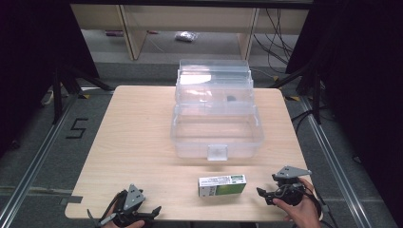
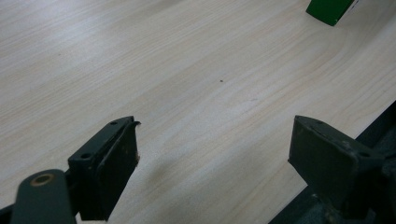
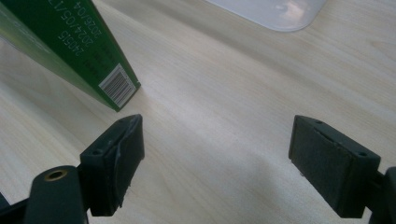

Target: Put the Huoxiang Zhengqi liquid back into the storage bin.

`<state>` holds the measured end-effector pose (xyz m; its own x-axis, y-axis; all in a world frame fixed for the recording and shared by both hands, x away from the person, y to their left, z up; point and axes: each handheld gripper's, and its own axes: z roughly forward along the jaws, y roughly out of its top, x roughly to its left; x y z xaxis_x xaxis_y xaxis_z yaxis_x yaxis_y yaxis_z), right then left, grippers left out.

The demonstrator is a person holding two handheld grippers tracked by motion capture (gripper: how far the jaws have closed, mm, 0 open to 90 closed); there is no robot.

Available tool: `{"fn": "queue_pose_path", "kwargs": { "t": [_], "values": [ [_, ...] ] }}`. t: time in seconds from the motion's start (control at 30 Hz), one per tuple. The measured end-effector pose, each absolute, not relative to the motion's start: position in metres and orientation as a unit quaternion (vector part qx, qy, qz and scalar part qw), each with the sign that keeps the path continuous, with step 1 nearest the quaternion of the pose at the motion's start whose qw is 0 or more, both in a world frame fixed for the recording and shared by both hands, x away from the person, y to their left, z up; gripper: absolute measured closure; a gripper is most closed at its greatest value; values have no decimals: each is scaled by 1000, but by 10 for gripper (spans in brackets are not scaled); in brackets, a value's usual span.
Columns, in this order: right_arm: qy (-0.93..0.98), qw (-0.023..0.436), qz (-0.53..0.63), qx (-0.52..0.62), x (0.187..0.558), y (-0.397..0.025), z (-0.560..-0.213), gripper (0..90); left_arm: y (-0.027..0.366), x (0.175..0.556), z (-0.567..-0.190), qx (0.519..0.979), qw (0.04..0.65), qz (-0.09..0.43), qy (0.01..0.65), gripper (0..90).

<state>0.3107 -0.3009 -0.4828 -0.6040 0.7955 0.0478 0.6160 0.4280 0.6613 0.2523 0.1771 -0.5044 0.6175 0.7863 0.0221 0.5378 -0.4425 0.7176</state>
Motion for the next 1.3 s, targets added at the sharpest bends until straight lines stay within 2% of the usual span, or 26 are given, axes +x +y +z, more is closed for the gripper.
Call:
{"fn": "queue_pose_path", "kwargs": {
  "t": [0.07,0.47,0.53,0.57,0.73,1.3],
  "values": [
    [837,147,328,413,311,-302,-483,192,178,252,-503,836,339,175,394,150],
    [835,123,324,428,307,-296,-475,213,178,253,-504,835,338,172,400,150],
    [839,124,324,420,307,-295,-470,224,178,253,-505,832,340,176,402,150],
    [848,141,327,392,310,-297,-467,225,179,253,-505,829,346,177,402,150],
    [847,140,332,391,308,-296,-461,225,179,253,-504,830,343,177,402,150],
    [882,161,320,306,319,-273,-411,225,180,254,-504,831,339,178,403,150]
  ]
}}
